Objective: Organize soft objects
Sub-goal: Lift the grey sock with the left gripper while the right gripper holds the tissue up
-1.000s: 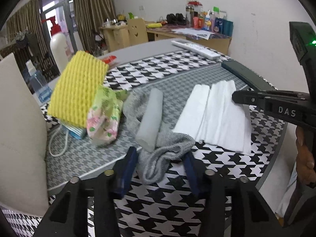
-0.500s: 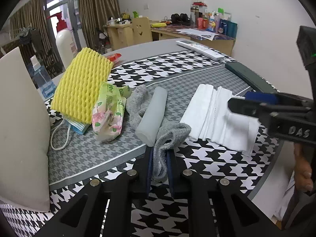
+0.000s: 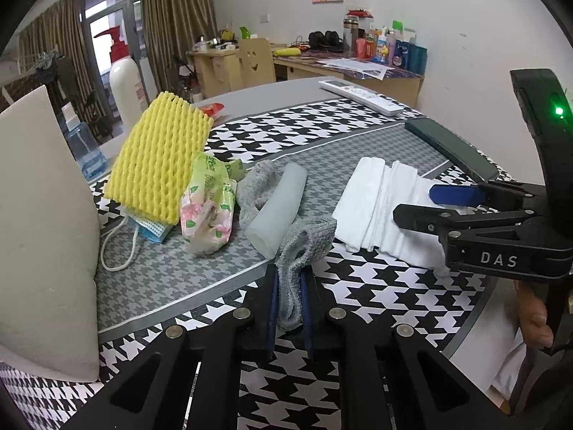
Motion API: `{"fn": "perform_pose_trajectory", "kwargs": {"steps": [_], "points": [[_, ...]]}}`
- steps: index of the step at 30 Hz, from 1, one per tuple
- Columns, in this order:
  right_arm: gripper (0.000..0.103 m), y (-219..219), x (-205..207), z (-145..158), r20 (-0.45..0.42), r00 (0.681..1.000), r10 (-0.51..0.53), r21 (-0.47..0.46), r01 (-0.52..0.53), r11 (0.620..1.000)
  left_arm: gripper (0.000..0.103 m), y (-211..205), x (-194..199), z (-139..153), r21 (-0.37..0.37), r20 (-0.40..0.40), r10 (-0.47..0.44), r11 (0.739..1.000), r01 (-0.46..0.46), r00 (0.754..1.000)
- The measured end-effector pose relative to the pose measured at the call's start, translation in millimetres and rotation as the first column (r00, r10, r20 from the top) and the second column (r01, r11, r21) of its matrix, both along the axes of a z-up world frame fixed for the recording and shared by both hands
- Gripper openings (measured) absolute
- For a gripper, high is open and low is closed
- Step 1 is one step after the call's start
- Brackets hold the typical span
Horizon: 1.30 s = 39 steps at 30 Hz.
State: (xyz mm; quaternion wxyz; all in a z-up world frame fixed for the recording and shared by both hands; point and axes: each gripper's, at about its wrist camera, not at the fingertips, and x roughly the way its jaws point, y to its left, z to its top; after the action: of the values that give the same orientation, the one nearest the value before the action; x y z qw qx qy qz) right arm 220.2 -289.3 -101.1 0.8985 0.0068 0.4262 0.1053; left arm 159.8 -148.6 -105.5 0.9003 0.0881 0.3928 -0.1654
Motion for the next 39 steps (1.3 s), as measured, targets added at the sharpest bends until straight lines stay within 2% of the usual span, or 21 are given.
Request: {"fn": "perform_pose_trajectory", "kwargs": {"steps": [4, 8, 10, 12, 14, 17, 30, 39], "points": [[0.066, 9, -1, -2, 0.009, 1.0, 0.0, -0.068, 0.001, 0.998, 0.01, 2, -1, 3, -0.01, 0.01, -0.008, 1.0, 0.008, 1.0], [0.065, 11, -1, -2, 0.009, 1.0, -0.006, -0.091, 0.007, 0.996, 0.01, 4, -3, 8, -0.017, 0.028, -0.016, 1.0, 0.016, 0.999], [0.055, 12, -1, -1, 0.013, 1.0, -0.003, -0.097, 0.004, 0.995, 0.01, 5, -3, 12, -0.024, 0.036, -0.02, 1.0, 0.02, 0.999], [0.035, 14, -2, 0, 0.011, 1.0, 0.005, -0.097, -0.004, 0.995, 0.01, 5, -2, 15, -0.029, 0.043, -0.022, 0.999, 0.024, 0.999], [0.021, 15, -2, 1, 0.008, 1.0, 0.011, -0.092, -0.01, 0.996, 0.01, 7, -2, 18, -0.035, 0.054, -0.021, 0.999, 0.023, 0.998], [0.011, 13, 0, 1, 0.0, 1.0, 0.006, -0.068, -0.006, 0.998, 0.01, 10, -1, 23, -0.046, 0.065, -0.018, 0.999, 0.021, 0.998], [0.009, 8, -9, 37, 0.108, 0.994, -0.008, 0.01, 0.007, 1.0, 0.009, 17, -3, 60, -0.08, 0.168, 0.002, 0.997, 0.012, 0.986], [0.009, 8, -15, 57, 0.169, 0.986, -0.001, 0.032, -0.005, 0.999, 0.009, 26, -9, 93, -0.099, 0.263, 0.034, 0.995, -0.008, 0.964]]}}
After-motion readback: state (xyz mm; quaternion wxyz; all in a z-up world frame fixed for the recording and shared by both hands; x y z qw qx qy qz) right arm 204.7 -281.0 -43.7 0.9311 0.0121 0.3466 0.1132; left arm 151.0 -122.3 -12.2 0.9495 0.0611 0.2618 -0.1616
